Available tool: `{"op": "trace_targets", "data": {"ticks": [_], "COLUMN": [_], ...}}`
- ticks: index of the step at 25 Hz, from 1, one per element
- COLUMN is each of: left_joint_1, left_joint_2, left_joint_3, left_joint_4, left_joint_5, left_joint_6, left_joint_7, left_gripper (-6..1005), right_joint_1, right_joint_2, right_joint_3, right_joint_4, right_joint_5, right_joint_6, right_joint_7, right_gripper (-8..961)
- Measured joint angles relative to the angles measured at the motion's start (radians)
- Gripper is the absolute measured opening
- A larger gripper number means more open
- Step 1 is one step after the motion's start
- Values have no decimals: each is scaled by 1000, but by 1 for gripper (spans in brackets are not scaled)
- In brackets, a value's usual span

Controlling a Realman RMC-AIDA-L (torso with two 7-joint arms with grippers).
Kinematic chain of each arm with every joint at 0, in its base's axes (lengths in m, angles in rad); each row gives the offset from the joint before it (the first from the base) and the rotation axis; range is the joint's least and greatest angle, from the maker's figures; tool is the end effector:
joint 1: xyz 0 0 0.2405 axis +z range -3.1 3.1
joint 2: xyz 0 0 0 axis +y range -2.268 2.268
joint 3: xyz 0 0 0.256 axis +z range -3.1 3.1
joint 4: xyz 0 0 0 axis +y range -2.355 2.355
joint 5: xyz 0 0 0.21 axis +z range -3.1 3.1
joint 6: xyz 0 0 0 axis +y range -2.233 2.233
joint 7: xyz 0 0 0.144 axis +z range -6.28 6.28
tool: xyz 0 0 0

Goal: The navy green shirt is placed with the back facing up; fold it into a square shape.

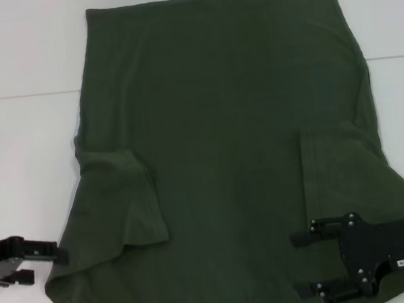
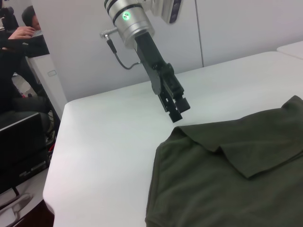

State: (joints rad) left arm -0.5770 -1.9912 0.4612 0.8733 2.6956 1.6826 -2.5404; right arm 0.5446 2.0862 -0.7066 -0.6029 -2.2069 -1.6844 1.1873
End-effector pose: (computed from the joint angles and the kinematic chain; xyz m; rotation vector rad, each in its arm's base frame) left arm -0.3315 0.3166 0.0734 -2.0191 -2.0577 -0.0585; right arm 0.2676 0.2947 -0.0267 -3.0268 0.3826 0.5570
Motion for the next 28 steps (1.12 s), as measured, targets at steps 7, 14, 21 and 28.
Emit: {"op": "trace_targets", "data": {"ticks": [7,14,21,28], "left_joint_1": [-3,-10,-23,-27], "left_joint_2": [-6,-12,-21,-35], "left_joint_3": [37,60,67,94], "left_joint_4": [-3,-5,-16,-20], "left_joint_5": [1,1,1,1], "left_joint_6": [-13,-12,-5,-4], "left_joint_7": [-8,-10,-12,-19], "left_gripper": [892,892,891,891], "right_joint_1": [0,0,-2,-3], "right_joint_2": [0,0,0,0], "right_joint_3": [1,1,-1,-2], "right_joint_4": [0,0,0,0], "right_joint_5": [0,0,0,-1], "right_joint_6": [1,2,2,2], "right_joint_7": [0,0,0,0], "right_gripper": [830,830,829,829]}}
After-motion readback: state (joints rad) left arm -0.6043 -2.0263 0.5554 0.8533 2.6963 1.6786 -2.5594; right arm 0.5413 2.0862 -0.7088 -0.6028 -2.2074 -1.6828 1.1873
